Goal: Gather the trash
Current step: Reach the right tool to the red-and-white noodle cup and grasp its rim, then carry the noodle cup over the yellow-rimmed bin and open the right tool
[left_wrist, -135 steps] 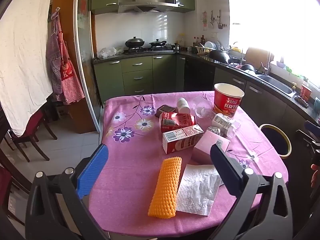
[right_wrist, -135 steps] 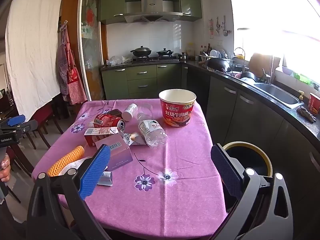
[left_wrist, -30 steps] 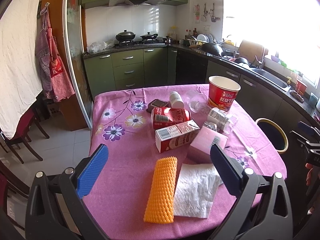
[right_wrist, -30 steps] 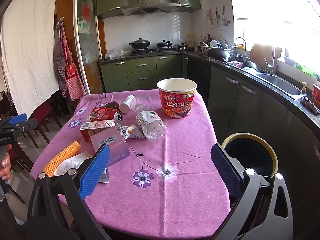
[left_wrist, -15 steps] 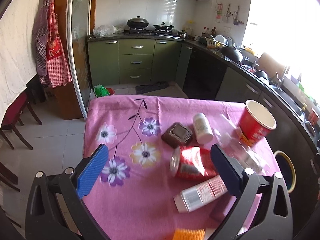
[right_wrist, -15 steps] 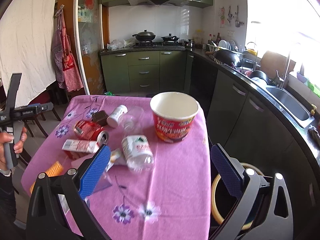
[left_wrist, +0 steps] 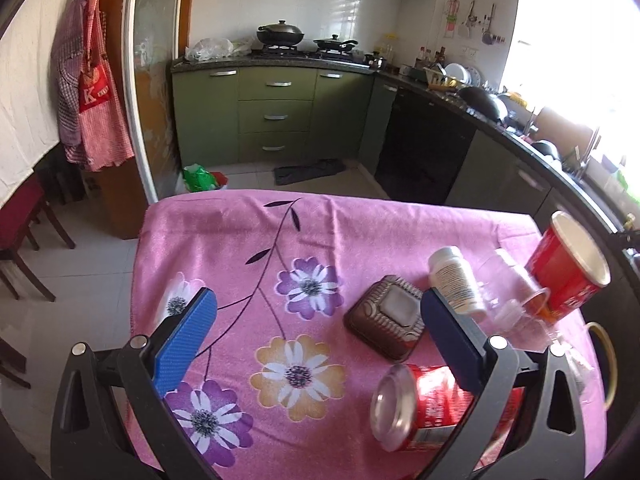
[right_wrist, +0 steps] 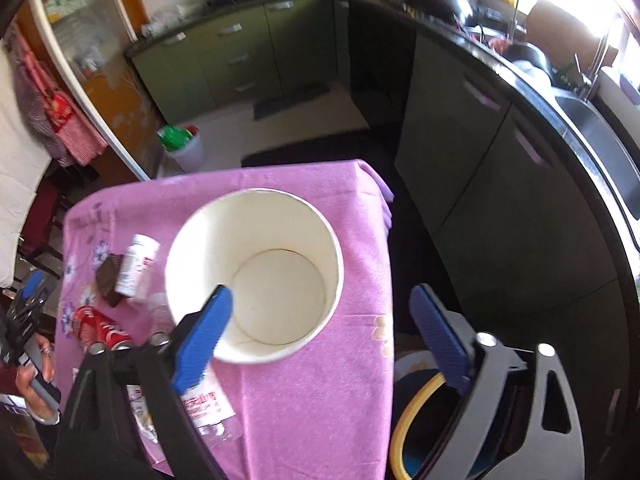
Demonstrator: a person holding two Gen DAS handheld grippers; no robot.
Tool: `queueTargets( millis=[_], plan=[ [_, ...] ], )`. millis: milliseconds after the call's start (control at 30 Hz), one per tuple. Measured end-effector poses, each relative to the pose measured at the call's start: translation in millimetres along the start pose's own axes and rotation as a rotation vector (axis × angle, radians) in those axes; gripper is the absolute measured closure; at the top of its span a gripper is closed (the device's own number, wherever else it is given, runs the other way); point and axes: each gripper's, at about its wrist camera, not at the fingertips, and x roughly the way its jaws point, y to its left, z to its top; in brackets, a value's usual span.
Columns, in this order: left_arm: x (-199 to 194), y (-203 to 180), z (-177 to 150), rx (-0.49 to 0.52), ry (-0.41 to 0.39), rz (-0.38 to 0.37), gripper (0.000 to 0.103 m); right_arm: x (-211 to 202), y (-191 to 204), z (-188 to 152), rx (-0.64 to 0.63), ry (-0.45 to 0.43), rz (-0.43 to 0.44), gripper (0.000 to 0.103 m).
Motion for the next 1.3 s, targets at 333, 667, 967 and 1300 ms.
queueTargets(
  millis=[333,667,967,1300],
  plan=[
    [27.5,3.4,-13.4,0.012,0.119,-0.009,0.006,57.7,-0.2,14.2,0.005,0.185,-0.014,0.066],
    [42.8,14.2,-21.1,-0.029,0.213,-0.042,0.006,76.0,0.8,9.3,0.054,0.234,0.021,0.095],
    [42.3,13.3,-22.3,-0.032,0.219,-0.054,0.006,29.8,-14.3,5.7,0.086,0.158,0.057,0.098],
    [36.0,12.2,-18.9,-0.026,0.213,-0.073,0.006,-62.1,-148.7,-83.0,0.304,0.092,-0.067,0.098]
  ],
)
